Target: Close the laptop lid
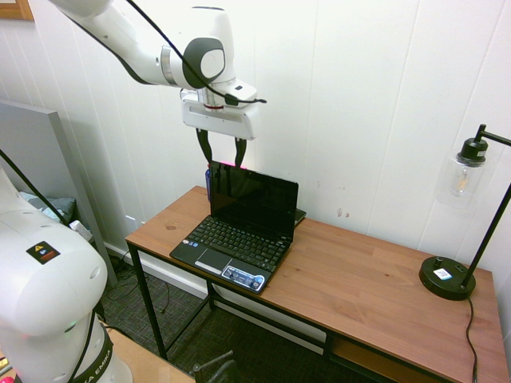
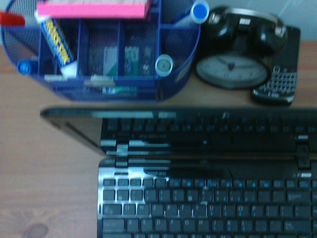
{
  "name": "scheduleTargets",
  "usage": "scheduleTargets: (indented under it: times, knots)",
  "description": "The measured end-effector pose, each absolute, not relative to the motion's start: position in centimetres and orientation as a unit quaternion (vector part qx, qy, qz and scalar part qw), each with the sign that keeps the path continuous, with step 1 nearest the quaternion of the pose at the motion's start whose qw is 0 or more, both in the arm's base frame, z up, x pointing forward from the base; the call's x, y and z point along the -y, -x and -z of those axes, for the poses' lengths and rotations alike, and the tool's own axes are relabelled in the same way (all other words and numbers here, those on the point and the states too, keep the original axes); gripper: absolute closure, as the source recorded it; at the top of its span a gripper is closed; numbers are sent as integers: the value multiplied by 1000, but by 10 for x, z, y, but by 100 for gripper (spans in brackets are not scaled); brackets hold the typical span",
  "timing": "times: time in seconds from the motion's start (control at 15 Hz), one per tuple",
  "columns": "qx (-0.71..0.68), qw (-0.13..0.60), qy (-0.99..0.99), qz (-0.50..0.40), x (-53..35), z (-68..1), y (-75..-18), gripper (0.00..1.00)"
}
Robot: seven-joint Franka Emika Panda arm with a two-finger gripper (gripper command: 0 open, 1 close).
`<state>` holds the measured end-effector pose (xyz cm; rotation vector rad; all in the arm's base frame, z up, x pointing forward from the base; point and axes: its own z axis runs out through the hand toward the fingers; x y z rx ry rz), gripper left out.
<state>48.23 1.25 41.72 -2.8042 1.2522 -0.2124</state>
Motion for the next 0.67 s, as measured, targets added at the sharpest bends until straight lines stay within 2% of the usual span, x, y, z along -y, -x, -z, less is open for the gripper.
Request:
scheduleTargets:
  times: [0.33,0.4,0.67]
  knots:
    - [-423,36,900,99,-13,-402,-552,0]
    - [-428,38,897,102,-16,-397,-561,100]
    - [-445,35,889,104,-23,-367,-581,100]
